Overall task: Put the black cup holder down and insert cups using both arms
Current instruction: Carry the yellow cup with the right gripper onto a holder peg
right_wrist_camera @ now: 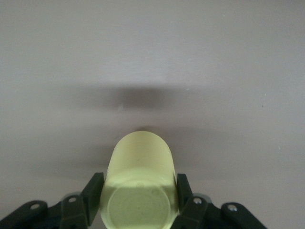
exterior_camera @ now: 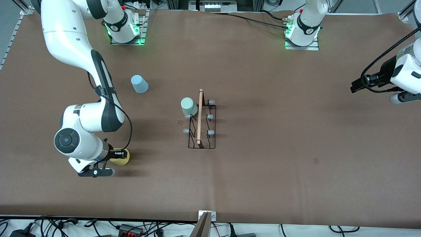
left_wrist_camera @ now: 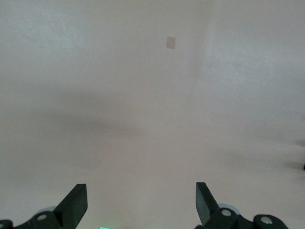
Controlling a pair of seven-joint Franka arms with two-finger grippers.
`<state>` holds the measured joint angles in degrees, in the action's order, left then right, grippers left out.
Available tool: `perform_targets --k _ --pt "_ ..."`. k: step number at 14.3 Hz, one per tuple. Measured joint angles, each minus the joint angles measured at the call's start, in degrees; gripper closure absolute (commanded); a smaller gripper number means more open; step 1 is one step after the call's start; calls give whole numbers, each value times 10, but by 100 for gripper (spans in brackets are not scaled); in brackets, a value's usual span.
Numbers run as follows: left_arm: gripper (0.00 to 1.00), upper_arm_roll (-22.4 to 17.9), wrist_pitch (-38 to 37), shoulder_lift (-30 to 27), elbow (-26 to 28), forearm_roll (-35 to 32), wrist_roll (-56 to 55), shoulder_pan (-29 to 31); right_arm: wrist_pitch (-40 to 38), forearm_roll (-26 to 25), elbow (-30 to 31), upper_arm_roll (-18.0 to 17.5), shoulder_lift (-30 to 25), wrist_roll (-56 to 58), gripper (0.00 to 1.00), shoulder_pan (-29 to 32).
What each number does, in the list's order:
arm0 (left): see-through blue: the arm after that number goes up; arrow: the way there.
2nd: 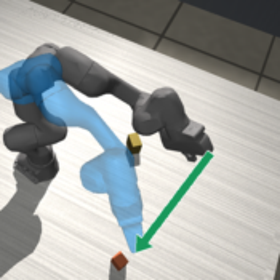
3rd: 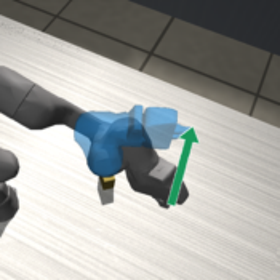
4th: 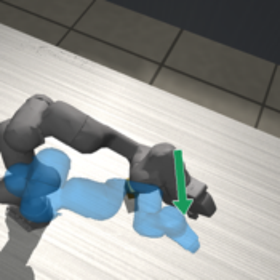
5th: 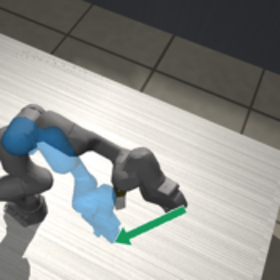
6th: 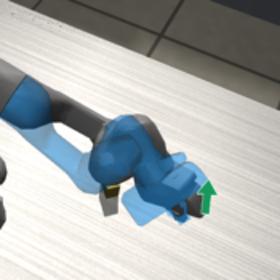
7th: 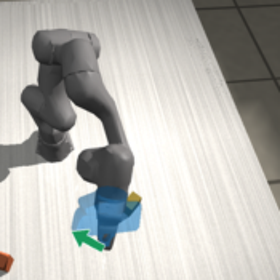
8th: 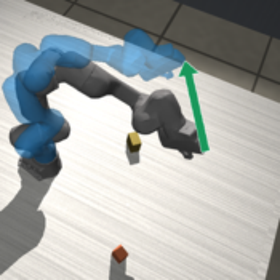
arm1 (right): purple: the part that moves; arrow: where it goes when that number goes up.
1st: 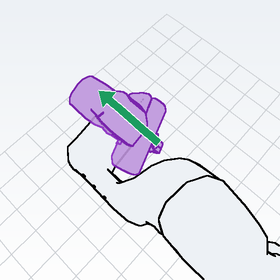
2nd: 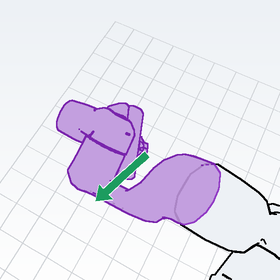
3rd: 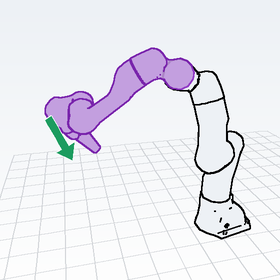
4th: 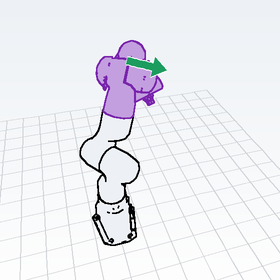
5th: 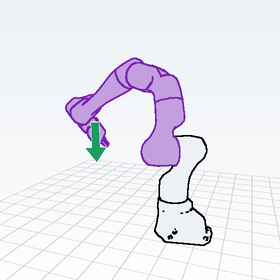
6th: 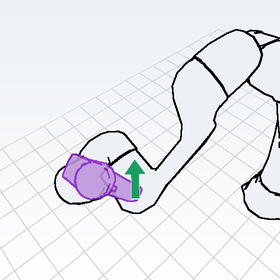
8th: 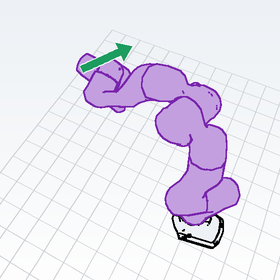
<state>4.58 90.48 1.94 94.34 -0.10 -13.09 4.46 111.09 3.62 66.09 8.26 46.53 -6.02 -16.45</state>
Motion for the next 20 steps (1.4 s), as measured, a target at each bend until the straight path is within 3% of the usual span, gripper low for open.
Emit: perform_targets --k 3,9,14,20 --pt "0 0 0 1 0 0 0 0 -70 0 -45 -26 -26 -3 82 -23" --pt "0 0 0 5 0 0 0 0 -46 0 -48 -105 -28 -73 82 -38" --pt "0 0 -1 7 0 0 0 0 -31 0 -48 -111 -28 -139 82 -99" --pt "0 -2 -1 7 0 0 0 1 -27 0 -48 -111 -21 -163 82 -122"
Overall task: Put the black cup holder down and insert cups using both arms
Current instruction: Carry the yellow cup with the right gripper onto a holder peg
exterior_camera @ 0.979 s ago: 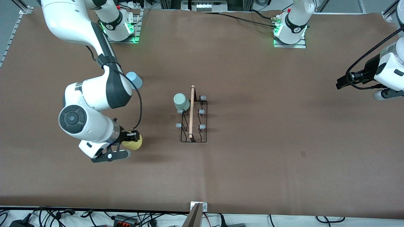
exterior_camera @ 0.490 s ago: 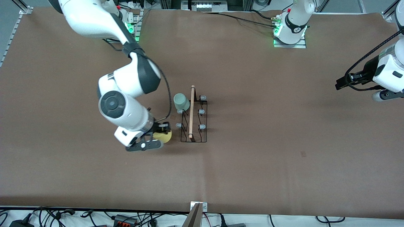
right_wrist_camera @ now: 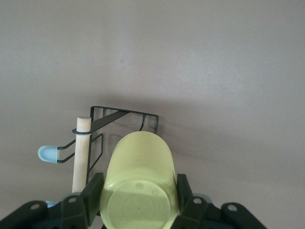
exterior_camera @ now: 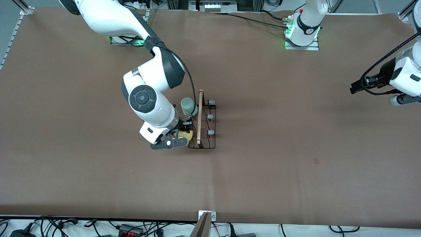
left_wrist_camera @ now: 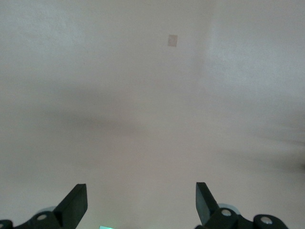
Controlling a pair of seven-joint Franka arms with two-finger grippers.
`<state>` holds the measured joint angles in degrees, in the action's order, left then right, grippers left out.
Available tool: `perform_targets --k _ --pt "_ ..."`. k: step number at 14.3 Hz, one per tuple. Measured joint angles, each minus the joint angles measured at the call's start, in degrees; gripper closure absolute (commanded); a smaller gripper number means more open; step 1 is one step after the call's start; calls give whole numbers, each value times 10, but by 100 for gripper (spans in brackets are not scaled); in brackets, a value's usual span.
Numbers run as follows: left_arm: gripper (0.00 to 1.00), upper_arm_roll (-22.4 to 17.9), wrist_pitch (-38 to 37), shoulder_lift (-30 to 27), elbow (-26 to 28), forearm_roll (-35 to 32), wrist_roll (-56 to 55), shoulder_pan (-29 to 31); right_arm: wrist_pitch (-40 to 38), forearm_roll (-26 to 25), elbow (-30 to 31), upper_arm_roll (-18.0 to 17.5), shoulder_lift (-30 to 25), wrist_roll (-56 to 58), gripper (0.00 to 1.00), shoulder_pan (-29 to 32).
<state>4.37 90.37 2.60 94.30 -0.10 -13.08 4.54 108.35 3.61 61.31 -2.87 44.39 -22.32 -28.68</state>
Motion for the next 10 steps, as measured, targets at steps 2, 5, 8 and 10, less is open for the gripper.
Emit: perform_targets --k 2,5,8,10 --pt "0 0 0 0 0 0 3 0 7 0 0 0 8 0 82 -1" --pt "0 0 0 0 0 0 14 0 21 0 0 0 22 0 80 -1" --pt "0 -1 0 1 0 0 14 1 34 0 0 0 36 0 42 -2" --pt "0 -1 0 1 0 0 14 1 37 0 0 -1 40 -1 0 -4"
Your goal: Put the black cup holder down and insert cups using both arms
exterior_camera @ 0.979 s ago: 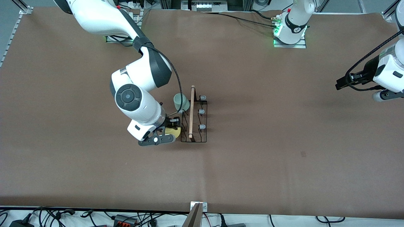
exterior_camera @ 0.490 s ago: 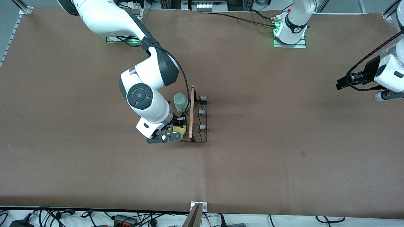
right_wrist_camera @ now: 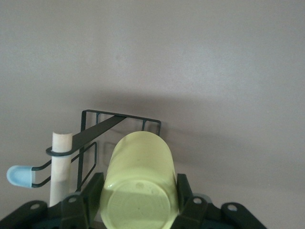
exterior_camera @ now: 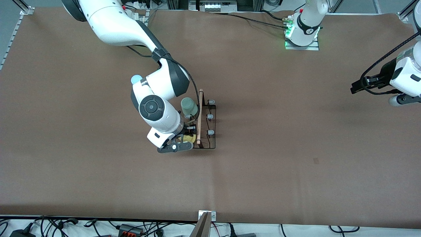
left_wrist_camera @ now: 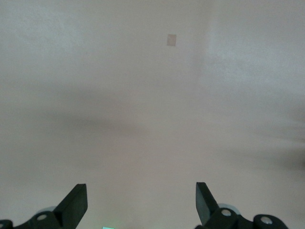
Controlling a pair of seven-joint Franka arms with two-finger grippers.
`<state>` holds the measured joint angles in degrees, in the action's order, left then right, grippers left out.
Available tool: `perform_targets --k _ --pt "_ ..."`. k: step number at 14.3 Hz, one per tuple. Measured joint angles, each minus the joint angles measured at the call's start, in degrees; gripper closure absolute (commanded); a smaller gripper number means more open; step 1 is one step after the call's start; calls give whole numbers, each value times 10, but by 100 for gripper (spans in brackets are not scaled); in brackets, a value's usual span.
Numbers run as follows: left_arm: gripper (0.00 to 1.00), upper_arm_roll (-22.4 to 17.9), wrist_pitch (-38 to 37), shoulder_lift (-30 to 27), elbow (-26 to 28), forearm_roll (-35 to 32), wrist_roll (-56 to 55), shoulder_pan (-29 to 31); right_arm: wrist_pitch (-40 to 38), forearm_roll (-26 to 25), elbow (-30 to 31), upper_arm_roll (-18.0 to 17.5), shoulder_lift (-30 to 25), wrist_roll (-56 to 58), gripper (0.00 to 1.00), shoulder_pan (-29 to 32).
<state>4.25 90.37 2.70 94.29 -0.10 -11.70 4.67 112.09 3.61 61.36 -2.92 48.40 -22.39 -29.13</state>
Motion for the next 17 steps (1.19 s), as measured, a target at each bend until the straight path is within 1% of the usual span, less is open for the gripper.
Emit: perform_targets --k 5,8,10,13,17 --pt "0 -1 -15 0 -1 0 -5 0 -9 0 -7 6 -3 -1 0 1" --pt "0 -1 -17 0 -2 0 -9 1 -52 -2 -16 33 -32 -1 0 11" --pt "0 -1 -17 0 -2 0 -10 1 -97 -3 -19 49 -66 1 0 39" --pt "0 -1 -17 0 -2 0 -11 1 -129 -3 -20 51 -106 40 0 100" --pt "0 -1 -17 0 -2 0 -11 1 -141 -3 -19 52 -116 64 0 155"
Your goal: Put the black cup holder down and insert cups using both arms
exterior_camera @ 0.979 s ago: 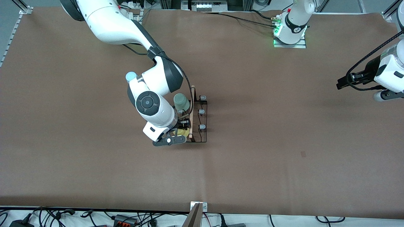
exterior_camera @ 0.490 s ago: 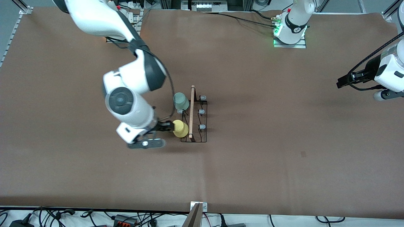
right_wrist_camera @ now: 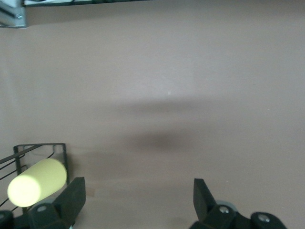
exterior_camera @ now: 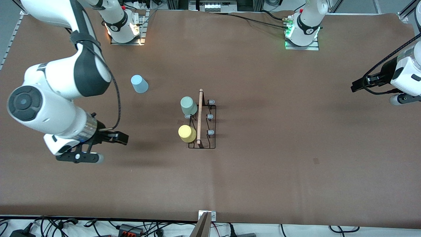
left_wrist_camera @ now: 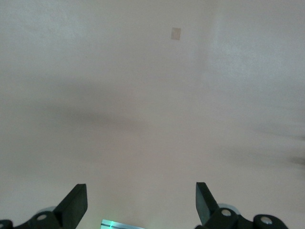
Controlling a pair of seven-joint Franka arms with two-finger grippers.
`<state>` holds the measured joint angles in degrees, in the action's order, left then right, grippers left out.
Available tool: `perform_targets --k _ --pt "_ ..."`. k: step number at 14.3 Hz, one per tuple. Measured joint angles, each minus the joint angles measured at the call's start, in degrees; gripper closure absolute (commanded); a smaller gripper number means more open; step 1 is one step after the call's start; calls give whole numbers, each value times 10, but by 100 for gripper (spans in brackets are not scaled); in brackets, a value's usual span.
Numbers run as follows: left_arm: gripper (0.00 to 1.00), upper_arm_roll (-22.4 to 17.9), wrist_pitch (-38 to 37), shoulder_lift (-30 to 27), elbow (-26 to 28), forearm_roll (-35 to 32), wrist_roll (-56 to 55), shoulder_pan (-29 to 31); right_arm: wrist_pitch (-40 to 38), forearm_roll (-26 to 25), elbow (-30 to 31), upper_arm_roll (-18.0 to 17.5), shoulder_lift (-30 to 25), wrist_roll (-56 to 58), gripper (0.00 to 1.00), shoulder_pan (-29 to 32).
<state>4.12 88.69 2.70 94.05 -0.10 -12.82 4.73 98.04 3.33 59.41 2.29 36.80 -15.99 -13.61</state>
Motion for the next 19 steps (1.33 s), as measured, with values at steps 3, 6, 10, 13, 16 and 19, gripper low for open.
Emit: perform_targets --k 3,6,10,13,16,19 --pt "0 0 0 0 0 0 0 0 0 0 7 1 -14 55 0 46" --pt "0 0 0 0 0 0 0 0 -5 -1 59 2 -72 102 0 99" --pt "0 0 0 0 -1 0 0 0 -51 -1 109 36 -155 174 0 121" --pt "0 0 0 0 -1 0 0 0 -74 -3 134 43 -192 185 0 130" --pt "0 0 0 0 -1 0 0 0 -45 -18 209 42 -235 185 0 129" --pt "0 0 0 0 -1 0 0 0 -6 -26 302 41 -286 186 0 128"
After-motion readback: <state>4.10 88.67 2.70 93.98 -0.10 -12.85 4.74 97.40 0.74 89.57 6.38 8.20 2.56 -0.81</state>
